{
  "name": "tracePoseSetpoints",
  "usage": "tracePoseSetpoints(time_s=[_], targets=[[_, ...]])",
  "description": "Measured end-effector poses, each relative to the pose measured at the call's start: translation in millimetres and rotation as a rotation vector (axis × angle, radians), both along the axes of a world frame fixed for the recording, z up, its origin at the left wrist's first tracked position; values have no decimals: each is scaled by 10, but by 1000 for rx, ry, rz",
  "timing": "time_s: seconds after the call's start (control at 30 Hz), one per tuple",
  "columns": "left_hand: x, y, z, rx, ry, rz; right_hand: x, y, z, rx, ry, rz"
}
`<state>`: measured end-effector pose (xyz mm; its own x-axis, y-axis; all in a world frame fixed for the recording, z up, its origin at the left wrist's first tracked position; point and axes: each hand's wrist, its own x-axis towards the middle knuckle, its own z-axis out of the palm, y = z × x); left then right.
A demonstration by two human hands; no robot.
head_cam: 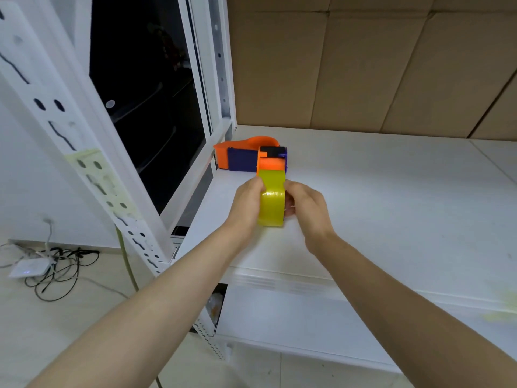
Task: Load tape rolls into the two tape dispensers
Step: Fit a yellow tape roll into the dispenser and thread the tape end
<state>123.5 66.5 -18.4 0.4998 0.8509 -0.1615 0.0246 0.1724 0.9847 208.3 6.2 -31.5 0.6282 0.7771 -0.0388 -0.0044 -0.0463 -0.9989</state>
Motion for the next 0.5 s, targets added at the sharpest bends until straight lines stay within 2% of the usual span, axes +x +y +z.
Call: tracePoseSetpoints(time_s=[0.07, 0.17, 0.33, 0.5], targets=[[-18, -15, -29, 35, -3, -30, 11, 88, 68, -75, -73, -30], [-23, -22, -45, 92, 16, -30, 4, 114, 59, -58, -206, 1], [7, 55, -15, 13, -24, 5, -2, -24, -117, -27, -607, 77], [26, 82, 28, -35, 37, 29, -22, -144, -284, 22, -712, 76]])
